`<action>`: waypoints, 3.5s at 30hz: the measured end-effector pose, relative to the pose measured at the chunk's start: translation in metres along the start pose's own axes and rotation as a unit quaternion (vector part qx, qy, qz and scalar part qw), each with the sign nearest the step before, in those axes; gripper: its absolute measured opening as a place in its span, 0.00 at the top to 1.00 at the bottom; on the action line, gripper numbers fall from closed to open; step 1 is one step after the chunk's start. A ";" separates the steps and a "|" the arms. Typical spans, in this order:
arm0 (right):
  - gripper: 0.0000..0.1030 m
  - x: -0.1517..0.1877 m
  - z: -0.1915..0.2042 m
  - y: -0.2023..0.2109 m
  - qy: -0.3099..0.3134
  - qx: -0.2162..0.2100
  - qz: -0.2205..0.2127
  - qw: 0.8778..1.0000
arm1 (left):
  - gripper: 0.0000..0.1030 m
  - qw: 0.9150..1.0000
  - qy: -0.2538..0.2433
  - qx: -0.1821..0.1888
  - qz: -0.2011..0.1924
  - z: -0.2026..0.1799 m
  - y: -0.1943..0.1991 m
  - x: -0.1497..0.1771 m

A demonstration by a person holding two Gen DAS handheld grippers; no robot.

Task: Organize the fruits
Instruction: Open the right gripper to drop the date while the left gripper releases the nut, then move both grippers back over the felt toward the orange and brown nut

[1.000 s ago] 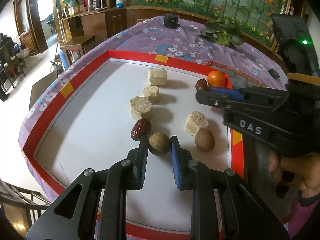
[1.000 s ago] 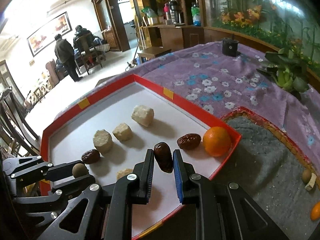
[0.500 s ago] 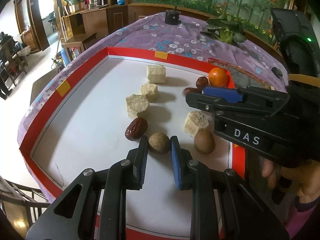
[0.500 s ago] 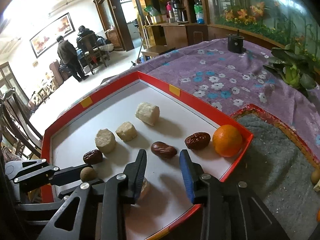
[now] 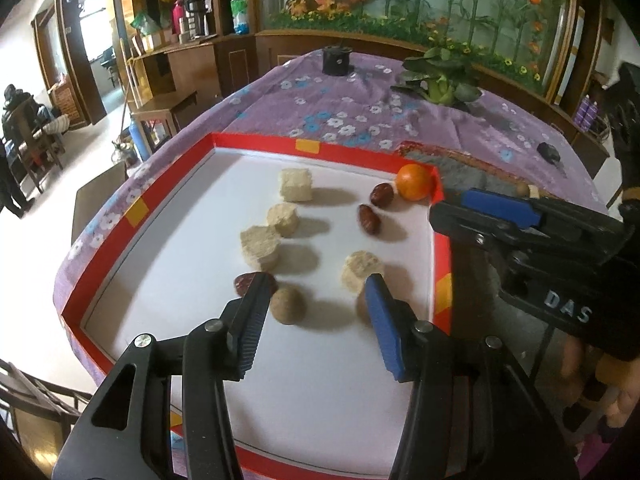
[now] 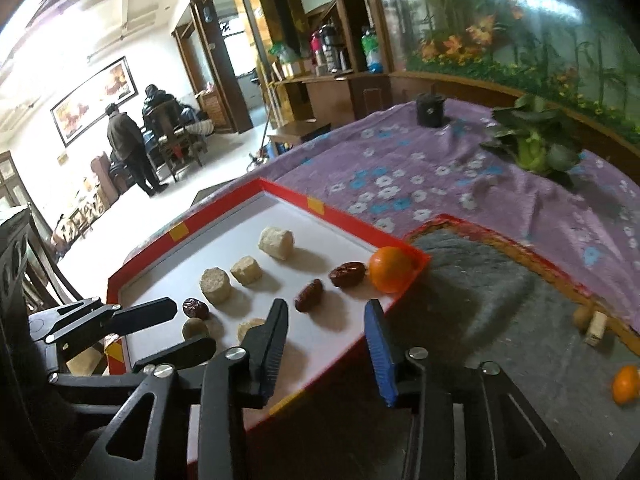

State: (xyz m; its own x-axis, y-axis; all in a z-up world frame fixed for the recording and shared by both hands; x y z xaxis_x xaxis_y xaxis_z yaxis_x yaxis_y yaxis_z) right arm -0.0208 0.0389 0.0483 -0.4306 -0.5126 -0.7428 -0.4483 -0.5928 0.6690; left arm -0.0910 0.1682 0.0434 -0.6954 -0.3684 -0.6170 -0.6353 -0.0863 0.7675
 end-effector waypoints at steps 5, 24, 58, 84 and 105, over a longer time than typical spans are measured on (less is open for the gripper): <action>0.57 0.012 -0.012 0.024 -0.009 0.018 -0.006 1.000 | 0.52 1.000 -0.015 0.010 -0.009 -0.022 0.007 -0.002; 0.52 0.099 -0.103 0.121 -0.083 0.135 0.001 0.987 | 0.52 0.992 -0.071 0.097 0.044 -0.147 -0.018 -0.006; 0.52 0.152 -0.172 0.138 -0.166 0.115 -0.001 0.980 | 0.52 0.983 -0.150 0.014 0.101 -0.229 -0.122 -0.026; 0.51 0.161 -0.179 0.132 -0.183 0.086 0.004 0.979 | 0.52 0.972 -0.231 -0.019 0.049 -0.245 -0.121 -0.016; 0.50 0.164 -0.178 0.130 -0.188 0.071 0.008 0.980 | 0.52 0.973 -0.230 -0.032 0.005 -0.269 -0.141 -0.041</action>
State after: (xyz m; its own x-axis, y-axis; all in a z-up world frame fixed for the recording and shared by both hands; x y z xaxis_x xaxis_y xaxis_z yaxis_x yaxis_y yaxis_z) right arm -0.0098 -0.2328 0.0089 -0.6847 -0.2400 -0.6882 -0.5326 -0.4797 0.6973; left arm 0.1175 -0.0538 0.0069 -0.7879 0.0828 -0.6103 -0.6153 -0.1470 0.7744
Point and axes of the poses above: each gripper's, at about its wrist camera, not at the fingertips, and y roughly against the way its jaws point, z to its left, x to its underside, the point moved 1 cm from there along -y, roughly the way its jaws point, and after that the axes turned 14 degrees about y, right-handed, at the moved point
